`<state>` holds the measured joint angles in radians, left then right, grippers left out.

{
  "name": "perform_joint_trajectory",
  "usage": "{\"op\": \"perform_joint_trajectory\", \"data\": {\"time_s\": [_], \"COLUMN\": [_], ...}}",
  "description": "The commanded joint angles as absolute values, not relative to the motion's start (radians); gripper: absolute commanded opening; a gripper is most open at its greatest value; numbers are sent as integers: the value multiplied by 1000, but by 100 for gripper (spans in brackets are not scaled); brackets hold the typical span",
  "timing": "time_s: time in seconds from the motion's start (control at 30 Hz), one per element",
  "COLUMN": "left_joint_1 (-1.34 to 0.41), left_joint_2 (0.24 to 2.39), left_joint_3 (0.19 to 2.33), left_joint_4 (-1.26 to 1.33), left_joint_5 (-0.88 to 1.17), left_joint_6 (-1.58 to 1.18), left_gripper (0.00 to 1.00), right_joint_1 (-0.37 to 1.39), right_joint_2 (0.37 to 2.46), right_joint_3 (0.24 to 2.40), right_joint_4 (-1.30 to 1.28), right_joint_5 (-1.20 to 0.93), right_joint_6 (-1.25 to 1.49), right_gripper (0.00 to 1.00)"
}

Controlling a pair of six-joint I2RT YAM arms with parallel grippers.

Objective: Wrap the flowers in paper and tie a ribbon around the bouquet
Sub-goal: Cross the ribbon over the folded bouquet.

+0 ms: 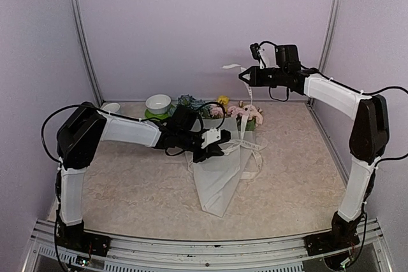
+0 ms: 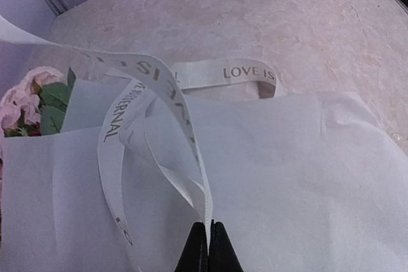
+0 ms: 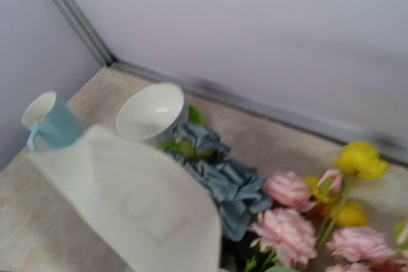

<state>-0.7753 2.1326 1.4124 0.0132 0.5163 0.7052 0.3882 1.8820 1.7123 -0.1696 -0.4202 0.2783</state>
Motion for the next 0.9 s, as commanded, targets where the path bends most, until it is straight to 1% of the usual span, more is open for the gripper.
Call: {"op": "perform_joint_trajectory", "data": {"time_s": [0.0,0.17,0.2,0.23,0.27,0.3,0.33,0.43,0.47,0.5,0.57,0.6,0.73,0.8,0.83,0.87], "left_joint_1": [-784,-774,-772,-771,-769,-768,-765,-754,-750,-745,-739,-737,-735,-733,-731,-730], "left_joint_2": [2016,1937,1928,1921,1918,1918,1919,1929,1931,1932,1933,1934,1942,1947,1947,1947], "left_joint_3": [1372,1344,1342,1341,1340,1338,1337,1323,1315,1310,1295,1290,1295,1303,1302,1300], "left_joint_4": [150,186,191,192,195,196,197,228,247,269,315,336,379,387,393,400], "left_joint_5": [537,619,632,636,638,641,644,651,649,645,641,638,627,619,619,622], "left_joint_6": [702,665,654,646,637,629,621,581,564,545,513,500,460,440,430,423], "left_gripper": [0,0,0,0,0,0,0,0,0,0,0,0,0,0,0,0], "right_joint_1": [414,447,448,448,447,446,442,419,412,404,400,401,450,514,543,567], "right_joint_2": [1954,1999,2004,2006,2005,1996,1985,1930,1908,1885,1841,1823,1760,1716,1685,1664], "right_joint_3": [1691,1645,1641,1641,1644,1648,1649,1630,1614,1597,1553,1527,1381,1301,1263,1229], "right_joint_4": [-184,-216,-232,-254,-285,-310,-336,-382,-393,-401,-411,-411,-350,-285,-249,-205], "right_joint_5": [-510,-521,-515,-498,-466,-426,-385,-363,-359,-350,-312,-314,-440,-447,-433,-414], "right_joint_6": [272,261,259,253,245,237,227,200,190,183,154,141,80,38,26,23], "right_gripper": [0,0,17,37,51,59,64,81,90,93,93,90,70,67,64,57]}}
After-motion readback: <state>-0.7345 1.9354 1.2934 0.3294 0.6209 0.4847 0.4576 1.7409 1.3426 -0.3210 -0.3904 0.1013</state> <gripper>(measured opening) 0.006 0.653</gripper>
